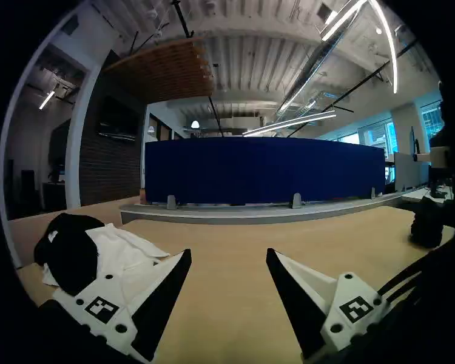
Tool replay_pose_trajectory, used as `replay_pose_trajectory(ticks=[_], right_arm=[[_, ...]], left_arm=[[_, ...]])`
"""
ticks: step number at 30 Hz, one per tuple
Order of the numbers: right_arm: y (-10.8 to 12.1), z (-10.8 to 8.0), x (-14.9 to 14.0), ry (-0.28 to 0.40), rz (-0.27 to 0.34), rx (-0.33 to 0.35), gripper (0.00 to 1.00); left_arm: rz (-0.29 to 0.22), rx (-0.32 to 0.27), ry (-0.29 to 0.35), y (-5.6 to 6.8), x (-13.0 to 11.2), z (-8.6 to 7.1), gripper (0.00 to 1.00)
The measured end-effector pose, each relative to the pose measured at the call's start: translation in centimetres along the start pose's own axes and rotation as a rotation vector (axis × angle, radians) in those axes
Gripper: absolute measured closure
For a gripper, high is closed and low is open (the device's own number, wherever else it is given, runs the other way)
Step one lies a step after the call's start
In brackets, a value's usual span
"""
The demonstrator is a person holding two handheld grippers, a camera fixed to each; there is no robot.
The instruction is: Fold towel
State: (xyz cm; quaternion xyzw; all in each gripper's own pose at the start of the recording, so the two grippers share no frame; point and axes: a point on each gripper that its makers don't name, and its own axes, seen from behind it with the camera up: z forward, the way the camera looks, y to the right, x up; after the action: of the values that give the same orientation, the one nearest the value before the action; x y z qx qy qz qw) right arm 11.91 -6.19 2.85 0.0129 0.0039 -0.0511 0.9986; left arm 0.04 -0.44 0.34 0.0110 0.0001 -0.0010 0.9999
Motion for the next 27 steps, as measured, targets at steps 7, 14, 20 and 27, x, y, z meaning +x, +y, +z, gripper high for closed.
replay_pose_trajectory(ticks=[7, 14, 20, 27], right_arm=[[1.3, -0.5, -3.0, -0.009, 0.051, 0.001, 0.0], [3.2, -1.1, -5.7, -0.025, 0.067, -0.013, 0.0], [4.7, -1.6, -7.5, -0.03, 0.087, -0.025, 0.0], [5.8, -1.8, -9.3, -0.031, 0.111, -0.039, 0.0]], left_arm=[[0.0, 0.0, 0.0, 0.0, 0.0, 0.0, 0.08], [0.0, 0.0, 0.0, 0.1, 0.0, 0.0, 0.05], [0.0, 0.0, 0.0, 0.1, 0.0, -0.1, 0.04], [0.0, 0.0, 0.0, 0.1, 0.0, -0.1, 0.05]])
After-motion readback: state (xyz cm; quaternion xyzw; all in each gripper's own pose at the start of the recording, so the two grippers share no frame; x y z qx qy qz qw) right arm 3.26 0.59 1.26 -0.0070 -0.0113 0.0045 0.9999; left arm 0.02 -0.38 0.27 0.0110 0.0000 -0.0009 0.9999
